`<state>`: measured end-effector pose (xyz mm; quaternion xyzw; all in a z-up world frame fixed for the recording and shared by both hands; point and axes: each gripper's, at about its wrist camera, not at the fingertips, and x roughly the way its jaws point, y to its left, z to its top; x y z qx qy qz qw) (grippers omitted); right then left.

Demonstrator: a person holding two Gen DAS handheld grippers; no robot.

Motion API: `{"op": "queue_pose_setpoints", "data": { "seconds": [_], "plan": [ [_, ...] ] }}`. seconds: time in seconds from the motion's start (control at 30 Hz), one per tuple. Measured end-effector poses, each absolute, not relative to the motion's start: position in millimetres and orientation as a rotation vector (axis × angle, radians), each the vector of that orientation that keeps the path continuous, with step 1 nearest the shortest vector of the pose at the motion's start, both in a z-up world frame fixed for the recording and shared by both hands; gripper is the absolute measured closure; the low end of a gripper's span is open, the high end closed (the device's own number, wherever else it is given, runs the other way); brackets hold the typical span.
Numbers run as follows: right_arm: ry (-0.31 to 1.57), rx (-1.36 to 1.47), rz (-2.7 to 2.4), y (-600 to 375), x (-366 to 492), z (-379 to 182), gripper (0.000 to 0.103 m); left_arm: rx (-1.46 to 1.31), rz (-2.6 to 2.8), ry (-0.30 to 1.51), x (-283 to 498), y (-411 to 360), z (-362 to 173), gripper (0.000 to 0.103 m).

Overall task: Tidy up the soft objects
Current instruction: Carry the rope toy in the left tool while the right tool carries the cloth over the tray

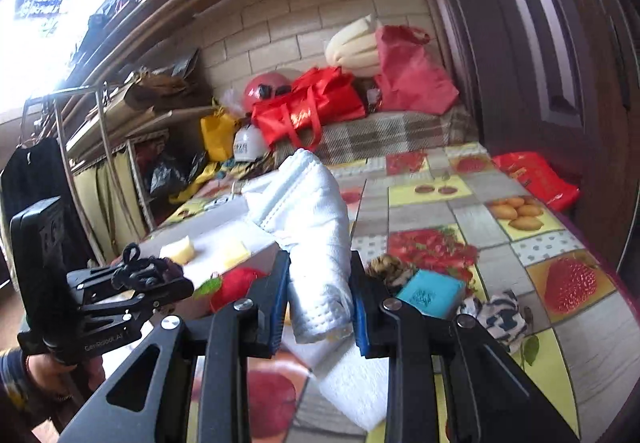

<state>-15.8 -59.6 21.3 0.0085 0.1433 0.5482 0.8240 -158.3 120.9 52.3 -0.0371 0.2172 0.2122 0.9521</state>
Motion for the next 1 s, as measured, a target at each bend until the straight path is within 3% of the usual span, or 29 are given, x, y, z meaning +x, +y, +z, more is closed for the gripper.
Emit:
{"op": "queue_pose_setpoints", "data": {
  "seconds": [0.7, 1.0],
  "plan": [
    [0.312, -0.148, 1.219, 13, -53, 14, 0.076, -0.06, 0.604, 0.431, -173, 182, 48, 0.078],
    [0.301, -0.214, 1.248, 45, -69, 9, 0.076, -0.241, 0.726, 0.357, -208, 233, 47, 0.078]
  ]
}}
